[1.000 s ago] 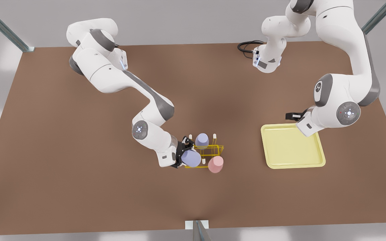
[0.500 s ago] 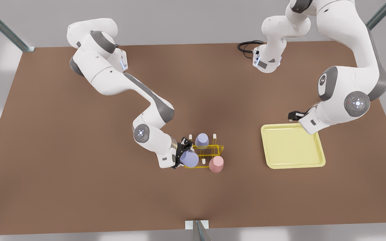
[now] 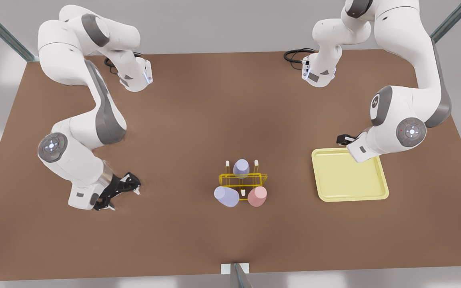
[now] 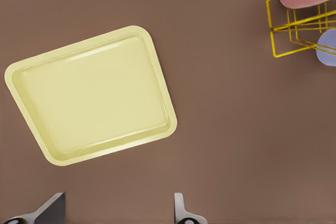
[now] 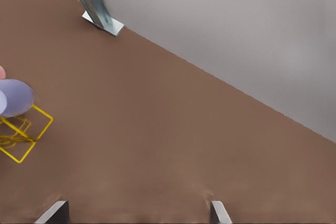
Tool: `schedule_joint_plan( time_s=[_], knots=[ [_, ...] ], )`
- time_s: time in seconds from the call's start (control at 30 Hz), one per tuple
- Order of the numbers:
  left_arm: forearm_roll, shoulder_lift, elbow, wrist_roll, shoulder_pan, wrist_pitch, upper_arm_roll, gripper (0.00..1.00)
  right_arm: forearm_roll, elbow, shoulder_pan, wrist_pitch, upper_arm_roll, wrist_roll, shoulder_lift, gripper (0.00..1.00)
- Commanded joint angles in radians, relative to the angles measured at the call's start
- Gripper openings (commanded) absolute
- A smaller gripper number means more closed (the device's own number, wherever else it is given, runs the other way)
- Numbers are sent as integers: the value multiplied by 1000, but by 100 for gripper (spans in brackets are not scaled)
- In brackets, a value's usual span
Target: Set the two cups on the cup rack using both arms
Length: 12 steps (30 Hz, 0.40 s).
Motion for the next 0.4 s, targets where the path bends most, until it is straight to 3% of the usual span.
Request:
schedule_joint_plan(
  time_s=[0.0,0.07,0.17,0.27,0.37],
  knots=[
    [3,0,6,16,-3,-4,0,100,-134,5,-13,-479,-58,170,-71,100],
    [10,1,16,11,-9,-3,-2,100,-128,-13,-40,-544,-65,173,-162,100],
    [13,1,15,11,-4,-12,0,100,-54,-176,-40,-535,-123,173,-353,100],
    [7,27,15,7,-1,-44,1,100,-8,-196,-6,-535,-196,174,-396,100],
    [6,27,15,7,-1,-46,3,100,-1,-197,-5,-535,-210,176,-396,100]
  ],
)
